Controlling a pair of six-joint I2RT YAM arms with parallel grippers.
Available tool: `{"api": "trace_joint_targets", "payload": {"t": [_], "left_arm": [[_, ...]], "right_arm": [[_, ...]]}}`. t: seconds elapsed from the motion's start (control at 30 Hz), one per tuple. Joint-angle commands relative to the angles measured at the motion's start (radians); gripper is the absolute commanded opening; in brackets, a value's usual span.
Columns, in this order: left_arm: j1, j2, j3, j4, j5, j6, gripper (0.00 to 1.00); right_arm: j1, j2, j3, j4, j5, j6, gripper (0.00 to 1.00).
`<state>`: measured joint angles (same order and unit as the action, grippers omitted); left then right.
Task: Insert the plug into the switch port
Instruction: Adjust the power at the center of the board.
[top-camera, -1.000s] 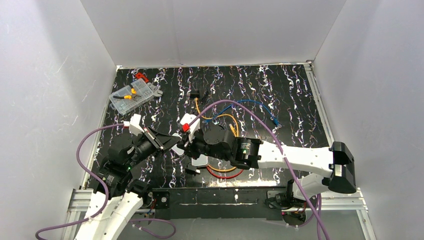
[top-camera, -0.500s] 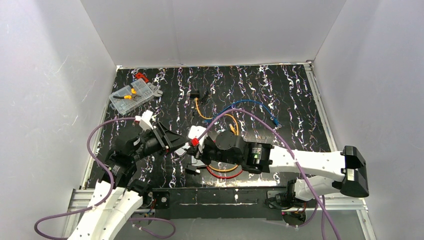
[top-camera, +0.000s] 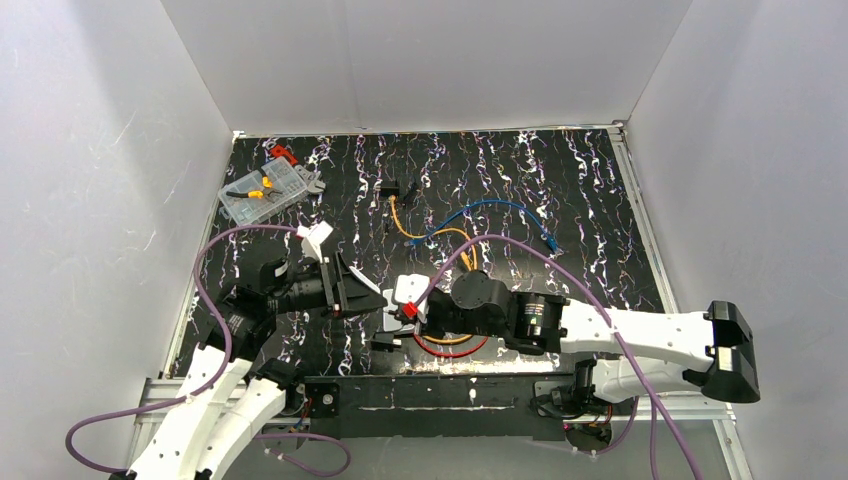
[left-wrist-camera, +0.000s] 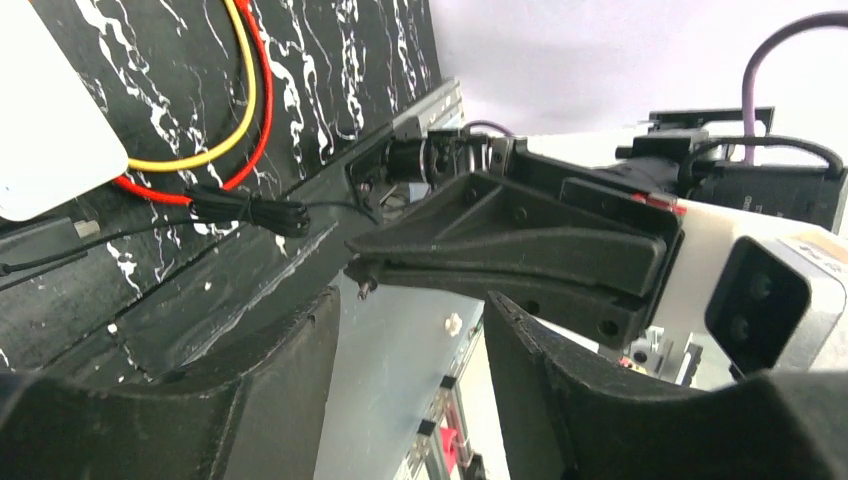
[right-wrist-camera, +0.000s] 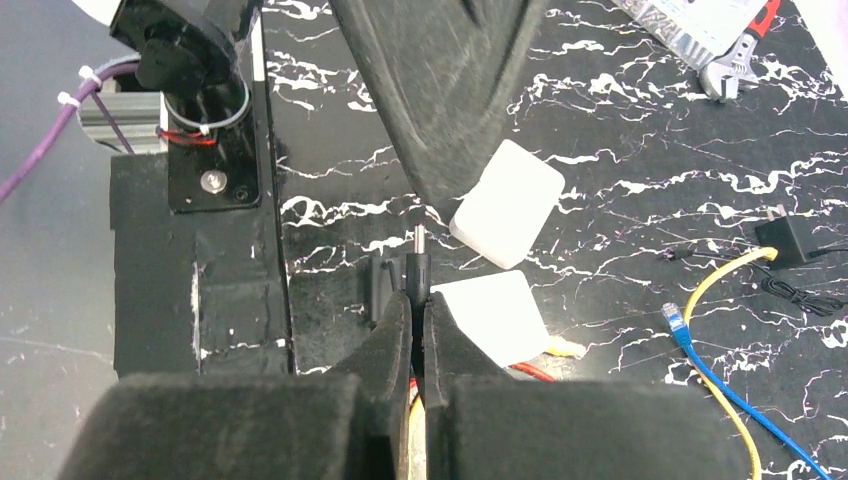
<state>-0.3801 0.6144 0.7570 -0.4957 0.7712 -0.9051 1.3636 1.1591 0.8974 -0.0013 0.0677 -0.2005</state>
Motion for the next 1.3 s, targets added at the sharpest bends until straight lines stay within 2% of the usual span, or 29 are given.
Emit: {"api": "trace_joint_targets", "payload": {"t": [0.0, 0.57, 0.8, 1.27], "left_arm": [[-0.002, 0.001, 0.037, -0.093, 0.091, 0.093, 0.53], [-0.002, 0.004, 0.02, -0.112, 0.117, 0.11, 0.47], [-0.002, 0.004, 0.021, -0.112, 0.126, 0.112, 0.39], [-0.002, -0.016, 0.013, -0.121, 0.136, 0.116, 0.35]], "right_arm": [[0.005, -0.04, -0.02, 0.052, -0.027, -0.038, 0.01], [0.006, -0.019, 0.008, 0.098, -0.144, -0.037, 0.01], [0.006, -0.001, 0.018, 0.109, -0.136, -0.037, 0.01], [0.006, 0.004, 0.022, 0.145, -0.106, -0.034, 0.01]]}}
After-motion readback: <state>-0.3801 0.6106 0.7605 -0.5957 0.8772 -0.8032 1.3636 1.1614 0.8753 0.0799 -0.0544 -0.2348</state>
